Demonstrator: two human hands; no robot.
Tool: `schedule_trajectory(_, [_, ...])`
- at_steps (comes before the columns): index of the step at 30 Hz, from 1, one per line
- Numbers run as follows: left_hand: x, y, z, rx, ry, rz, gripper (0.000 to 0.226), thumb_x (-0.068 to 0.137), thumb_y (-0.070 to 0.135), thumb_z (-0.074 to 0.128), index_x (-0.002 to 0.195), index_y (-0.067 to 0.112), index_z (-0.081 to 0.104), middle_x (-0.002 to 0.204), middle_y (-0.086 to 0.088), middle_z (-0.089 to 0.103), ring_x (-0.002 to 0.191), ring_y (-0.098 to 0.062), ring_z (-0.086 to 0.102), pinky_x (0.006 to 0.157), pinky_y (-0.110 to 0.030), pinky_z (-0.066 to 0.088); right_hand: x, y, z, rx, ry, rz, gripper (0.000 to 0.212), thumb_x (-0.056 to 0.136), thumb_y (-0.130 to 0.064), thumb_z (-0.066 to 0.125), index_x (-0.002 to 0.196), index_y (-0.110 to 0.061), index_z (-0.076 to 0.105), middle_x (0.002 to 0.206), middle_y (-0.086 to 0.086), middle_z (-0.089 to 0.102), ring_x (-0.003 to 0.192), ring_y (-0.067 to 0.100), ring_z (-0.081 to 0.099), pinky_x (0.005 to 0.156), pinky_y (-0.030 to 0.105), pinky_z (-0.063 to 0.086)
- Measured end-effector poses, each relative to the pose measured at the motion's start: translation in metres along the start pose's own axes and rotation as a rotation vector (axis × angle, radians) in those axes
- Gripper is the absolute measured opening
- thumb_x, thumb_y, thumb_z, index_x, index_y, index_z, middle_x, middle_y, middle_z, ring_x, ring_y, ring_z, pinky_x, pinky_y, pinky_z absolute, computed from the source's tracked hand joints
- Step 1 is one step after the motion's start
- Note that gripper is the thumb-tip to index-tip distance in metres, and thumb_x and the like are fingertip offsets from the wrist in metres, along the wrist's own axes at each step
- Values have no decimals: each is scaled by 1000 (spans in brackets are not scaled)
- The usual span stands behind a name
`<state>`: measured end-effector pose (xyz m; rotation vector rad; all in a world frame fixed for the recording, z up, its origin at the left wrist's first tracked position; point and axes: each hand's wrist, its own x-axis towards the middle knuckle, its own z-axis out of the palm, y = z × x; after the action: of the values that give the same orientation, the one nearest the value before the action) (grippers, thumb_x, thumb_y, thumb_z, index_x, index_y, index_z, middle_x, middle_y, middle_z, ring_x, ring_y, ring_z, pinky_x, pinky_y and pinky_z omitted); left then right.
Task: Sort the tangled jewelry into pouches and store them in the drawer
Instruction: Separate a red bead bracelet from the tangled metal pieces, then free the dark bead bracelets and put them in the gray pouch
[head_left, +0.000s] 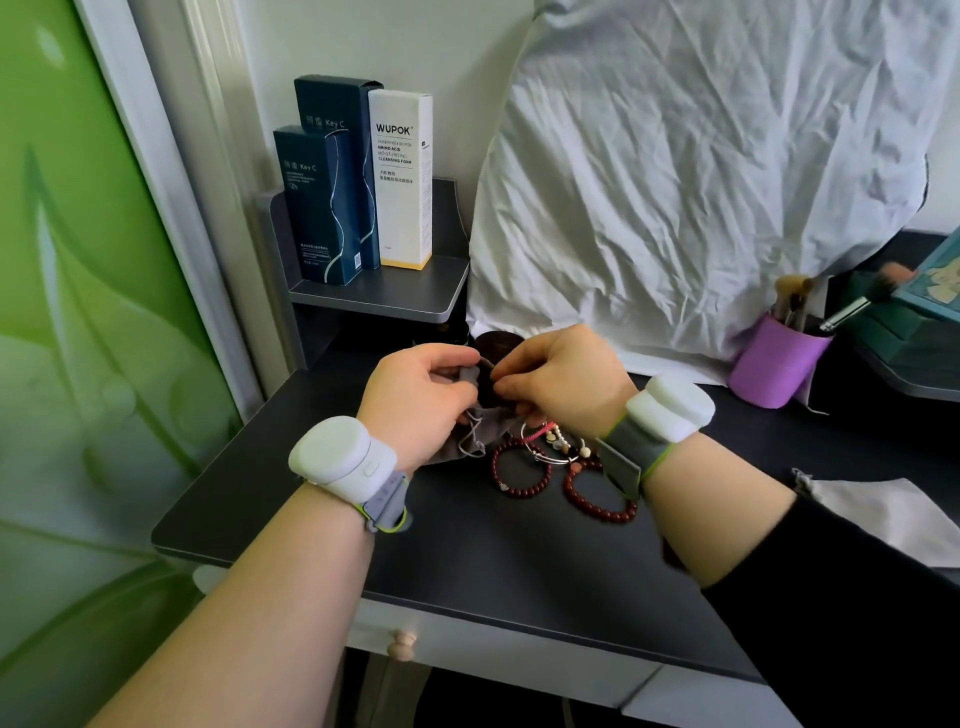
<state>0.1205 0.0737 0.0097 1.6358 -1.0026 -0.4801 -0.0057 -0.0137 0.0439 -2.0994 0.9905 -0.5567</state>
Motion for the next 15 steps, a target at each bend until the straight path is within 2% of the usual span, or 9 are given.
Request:
schedule_trajectory(3, [1, -1, 1, 5, 43, 18, 34, 77, 4, 66, 104, 23, 71, 81, 0, 73, 66, -16, 69, 75, -31, 56, 0, 4, 0, -46, 29, -20, 20, 76, -15, 70, 66, -33, 69, 70, 6, 73, 59, 21, 66, 65, 35, 60])
schedule_trajectory(6, [-1, -2, 4, 15, 27, 30, 31, 77, 6, 67, 98, 28, 71, 80, 0, 72, 67, -15, 69, 74, -31, 56, -1, 8, -6, 17, 12, 7, 18, 77, -13, 70, 68, -29, 71, 69, 7, 72, 61, 22, 67, 64, 37, 60])
schedule_trajectory(8, [-3, -2, 8, 6, -13, 15, 29, 76, 5, 68, 88, 30, 70, 77, -1, 72, 62, -15, 68, 72, -30, 56, -1, 14, -12, 30, 27, 24, 19, 77, -12, 70, 67, -28, 71, 62, 1, 70, 55, 14, 65, 60, 32, 60])
schedule_trajectory(11, [-5, -4, 18, 15, -80, 1, 28, 77, 3, 67, 78, 31, 68, 69, 3, 70, 51, -10, 63, 60, -25, 53, -5, 25, -26, 10, 40, 39, 18, 77, -12, 71, 67, -27, 71, 52, -7, 66, 46, 8, 60, 50, 23, 53])
schedule_trajectory(13, [-5, -6, 24, 42, -109, 6, 27, 75, 4, 69, 75, 31, 67, 69, 4, 68, 52, -7, 60, 56, -22, 49, -9, 36, -38, 1, 42, 70, 13, 76, -13, 72, 69, -24, 72, 59, -1, 70, 56, 16, 64, 57, 32, 58])
schedule_trajectory(15, [-5, -7, 32, 89, -131, 17, 22, 73, 7, 71, 75, 29, 67, 69, 6, 67, 58, -7, 60, 61, -27, 52, -12, 49, -52, -41, 53, 95, 11, 75, -15, 73, 70, -24, 73, 67, 6, 72, 63, 25, 66, 66, 39, 60])
